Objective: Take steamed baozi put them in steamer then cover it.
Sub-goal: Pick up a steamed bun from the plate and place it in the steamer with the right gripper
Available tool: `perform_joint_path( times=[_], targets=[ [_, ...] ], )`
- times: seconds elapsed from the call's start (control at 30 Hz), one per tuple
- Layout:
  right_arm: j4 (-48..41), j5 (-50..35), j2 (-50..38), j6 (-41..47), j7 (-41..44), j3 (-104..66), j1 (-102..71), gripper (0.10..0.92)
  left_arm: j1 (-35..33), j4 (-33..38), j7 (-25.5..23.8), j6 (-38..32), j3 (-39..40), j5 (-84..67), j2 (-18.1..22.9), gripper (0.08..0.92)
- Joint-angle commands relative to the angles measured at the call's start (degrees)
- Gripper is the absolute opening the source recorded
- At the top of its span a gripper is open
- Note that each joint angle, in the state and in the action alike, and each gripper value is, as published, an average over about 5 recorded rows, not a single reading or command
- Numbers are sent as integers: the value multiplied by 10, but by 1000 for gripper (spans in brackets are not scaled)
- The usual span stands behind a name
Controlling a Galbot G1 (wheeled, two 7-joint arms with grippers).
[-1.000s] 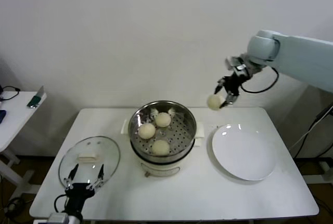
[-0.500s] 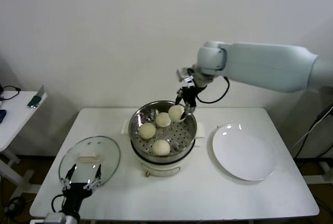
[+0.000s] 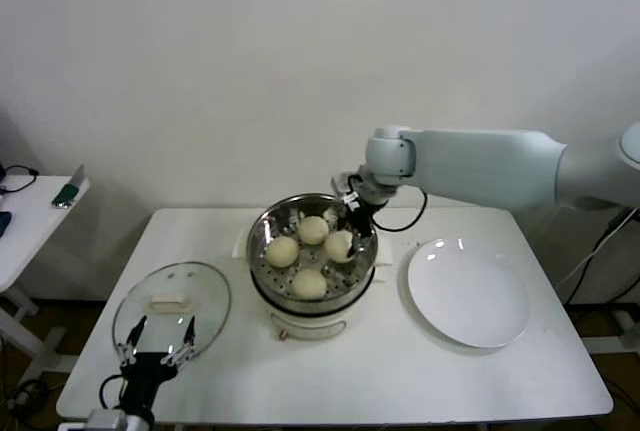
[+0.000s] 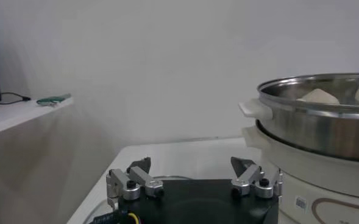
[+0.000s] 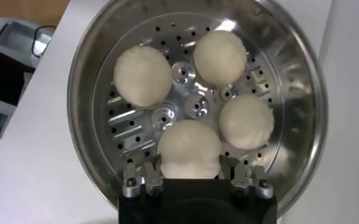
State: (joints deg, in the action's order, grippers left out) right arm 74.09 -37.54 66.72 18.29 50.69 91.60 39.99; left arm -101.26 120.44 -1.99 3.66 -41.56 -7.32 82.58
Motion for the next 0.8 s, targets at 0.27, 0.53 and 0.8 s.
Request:
perform_joint_path(
  times=[0.27, 0.53, 0.8],
  targets=[
    [-13, 5, 4, -7, -17, -24, -15, 740, -1, 1, 2, -1, -2, -3, 0, 823],
    [-19, -53, -47, -69, 64, -22, 77, 822, -4, 5, 6, 2, 1, -20, -6, 823],
    [10, -143, -213, -26, -220, -330, -101, 823, 10, -10, 41, 4, 7, 52, -13, 823]
  ],
)
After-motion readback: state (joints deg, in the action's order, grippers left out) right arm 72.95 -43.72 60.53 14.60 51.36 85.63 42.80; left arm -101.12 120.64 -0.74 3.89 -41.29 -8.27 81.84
